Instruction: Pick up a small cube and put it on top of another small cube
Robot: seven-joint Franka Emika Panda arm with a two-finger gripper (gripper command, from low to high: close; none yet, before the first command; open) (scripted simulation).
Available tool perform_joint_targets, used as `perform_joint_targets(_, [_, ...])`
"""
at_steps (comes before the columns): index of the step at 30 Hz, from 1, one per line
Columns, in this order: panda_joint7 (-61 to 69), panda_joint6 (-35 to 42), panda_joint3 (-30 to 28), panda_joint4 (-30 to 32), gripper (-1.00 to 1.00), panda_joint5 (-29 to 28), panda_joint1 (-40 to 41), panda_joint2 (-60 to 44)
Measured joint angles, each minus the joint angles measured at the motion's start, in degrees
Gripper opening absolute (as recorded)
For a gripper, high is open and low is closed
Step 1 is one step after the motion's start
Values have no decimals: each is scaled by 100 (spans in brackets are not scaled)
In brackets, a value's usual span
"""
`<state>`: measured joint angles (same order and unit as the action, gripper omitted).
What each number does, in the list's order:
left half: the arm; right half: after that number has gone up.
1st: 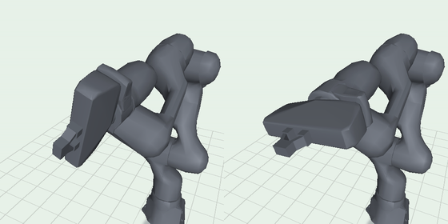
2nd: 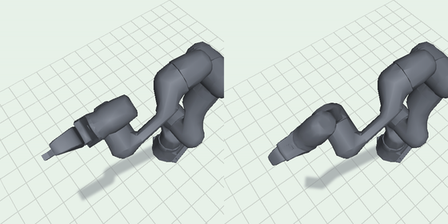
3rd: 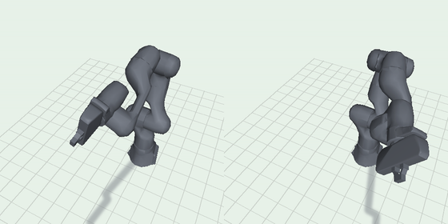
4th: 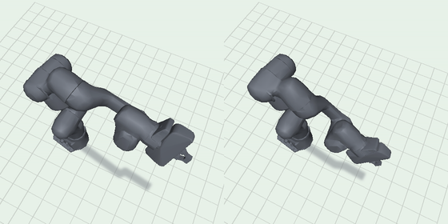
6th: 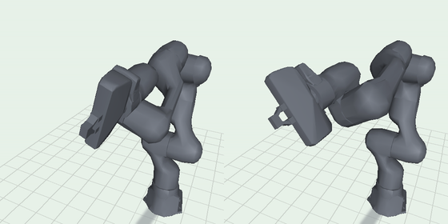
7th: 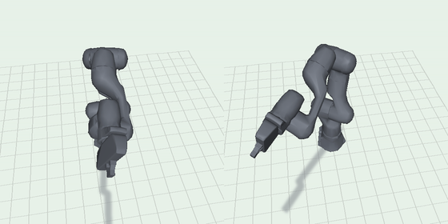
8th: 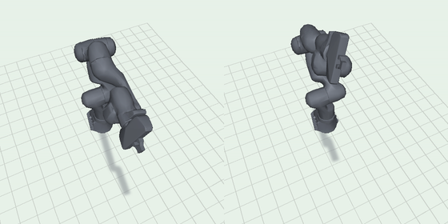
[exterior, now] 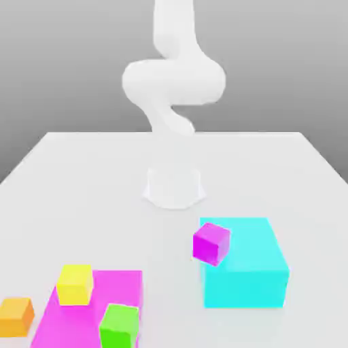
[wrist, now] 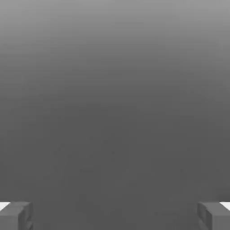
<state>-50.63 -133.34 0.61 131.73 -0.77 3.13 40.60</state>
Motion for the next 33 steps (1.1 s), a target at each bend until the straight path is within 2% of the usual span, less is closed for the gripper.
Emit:
perform_joint_targets(10, [-1966,-630,78,-19,0,-348,1104,-2117])
perform_joint_targets(18, [-3395,-1130,-203,-33,0,-456,1713,-3776])
perform_joint_targets(23, [-4088,-1455,-392,-37,0,-243,2016,-4806])
perform_joint_targets(29, [-4640,-1859,-535,-55,0,360,2344,-6036])
perform_joint_targets(33, [-4626,-2434,-442,-208,0,552,2475,-6867])
